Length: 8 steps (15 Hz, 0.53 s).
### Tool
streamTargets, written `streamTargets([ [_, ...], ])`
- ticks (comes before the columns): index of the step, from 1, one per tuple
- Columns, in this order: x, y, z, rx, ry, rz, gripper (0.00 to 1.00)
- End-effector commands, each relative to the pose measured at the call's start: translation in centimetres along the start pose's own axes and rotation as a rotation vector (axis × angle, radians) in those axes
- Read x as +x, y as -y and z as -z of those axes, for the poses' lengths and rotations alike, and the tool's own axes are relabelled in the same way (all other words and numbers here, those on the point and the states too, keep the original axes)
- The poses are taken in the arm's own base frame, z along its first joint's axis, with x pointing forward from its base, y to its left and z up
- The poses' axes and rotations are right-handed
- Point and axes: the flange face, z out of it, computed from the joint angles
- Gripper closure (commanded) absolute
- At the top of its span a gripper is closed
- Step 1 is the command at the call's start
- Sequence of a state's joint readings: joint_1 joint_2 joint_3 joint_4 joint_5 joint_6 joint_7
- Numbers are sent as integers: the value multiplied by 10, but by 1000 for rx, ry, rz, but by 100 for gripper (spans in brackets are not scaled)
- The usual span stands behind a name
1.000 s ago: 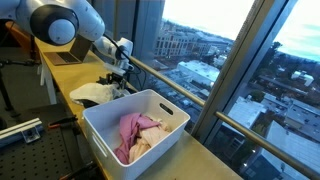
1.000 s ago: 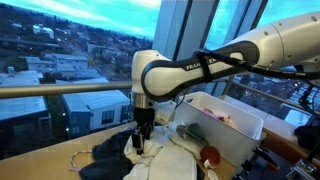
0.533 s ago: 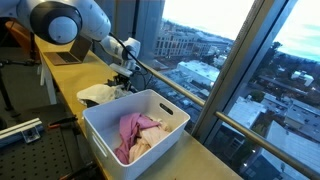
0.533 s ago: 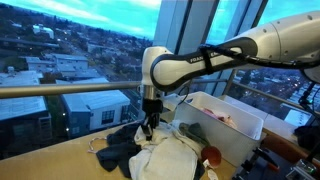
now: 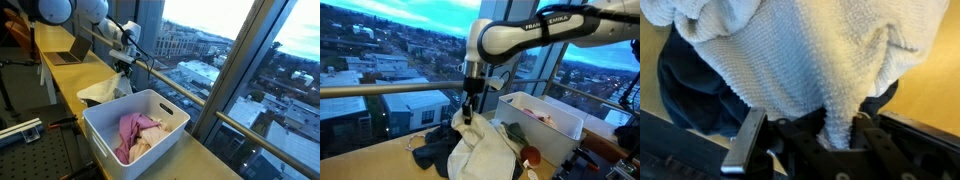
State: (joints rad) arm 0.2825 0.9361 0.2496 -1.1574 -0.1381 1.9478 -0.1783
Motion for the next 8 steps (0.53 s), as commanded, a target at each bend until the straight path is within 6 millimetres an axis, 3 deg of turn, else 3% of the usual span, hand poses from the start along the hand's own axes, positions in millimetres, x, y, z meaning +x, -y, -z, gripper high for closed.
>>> streamTargets([
  [1,-21,27,82,-33,-72,46,97],
  [4,-39,29,156,-91,-165,-4,97],
  [8,-84,-4,251,-144,-290,-150,97],
])
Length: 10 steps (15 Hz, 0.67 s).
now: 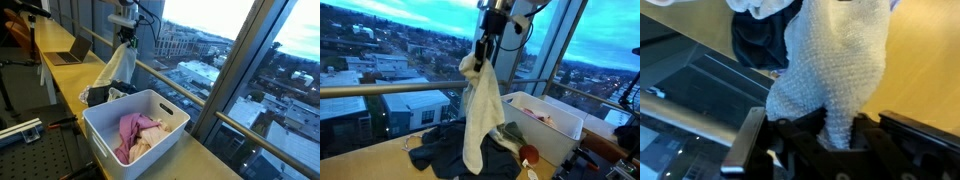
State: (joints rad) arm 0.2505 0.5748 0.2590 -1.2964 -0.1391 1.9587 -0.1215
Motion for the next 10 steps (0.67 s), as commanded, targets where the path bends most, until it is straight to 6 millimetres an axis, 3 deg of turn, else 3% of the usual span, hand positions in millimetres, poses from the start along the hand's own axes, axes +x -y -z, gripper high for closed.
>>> streamTargets([
  [1,-34,-43,82,-71,-103,-150,97],
  [6,-101,-127,183,-145,-192,-360,97],
  [10,-178,-186,240,-156,-254,-491,97],
])
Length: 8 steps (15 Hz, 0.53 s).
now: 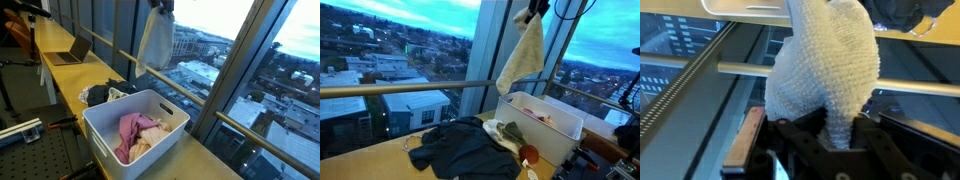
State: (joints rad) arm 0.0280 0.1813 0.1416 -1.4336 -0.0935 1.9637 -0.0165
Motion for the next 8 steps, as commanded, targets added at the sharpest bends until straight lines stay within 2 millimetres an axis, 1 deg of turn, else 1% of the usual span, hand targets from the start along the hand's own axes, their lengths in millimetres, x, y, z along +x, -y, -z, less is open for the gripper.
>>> streamTargets([
  [1,-46,-72,43,7,-28,-109,97],
  [2,-60,-93,48,11,-30,-130,97],
  [3,-73,-110,48,16,-28,-153,97],
  [5,-98,-139,40,34,-13,-190,97],
  [6,-110,-148,32,44,4,-200,97],
  [7,-120,-152,23,48,21,-207,97],
  [8,-128,-152,11,57,43,-206,97],
])
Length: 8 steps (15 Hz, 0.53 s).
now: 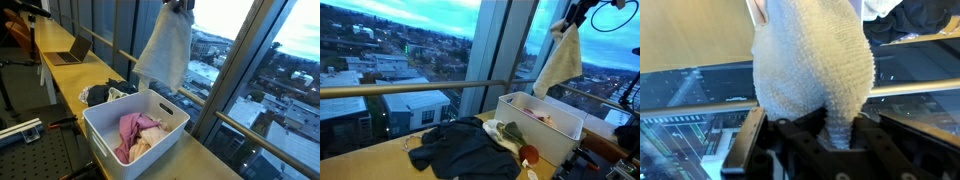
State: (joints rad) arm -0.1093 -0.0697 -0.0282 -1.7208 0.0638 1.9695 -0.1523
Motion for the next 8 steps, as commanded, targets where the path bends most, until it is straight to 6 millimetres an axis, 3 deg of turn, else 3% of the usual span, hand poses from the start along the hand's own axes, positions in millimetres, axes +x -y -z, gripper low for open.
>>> streamTargets([
  [1,-32,-7,-34,34,32,1,97],
  [5,-50,-2,-78,41,88,10,97],
  [6,-53,0,-85,42,99,11,62],
  [7,-55,2,-90,41,105,17,61],
  [8,-57,5,-93,38,109,19,54],
])
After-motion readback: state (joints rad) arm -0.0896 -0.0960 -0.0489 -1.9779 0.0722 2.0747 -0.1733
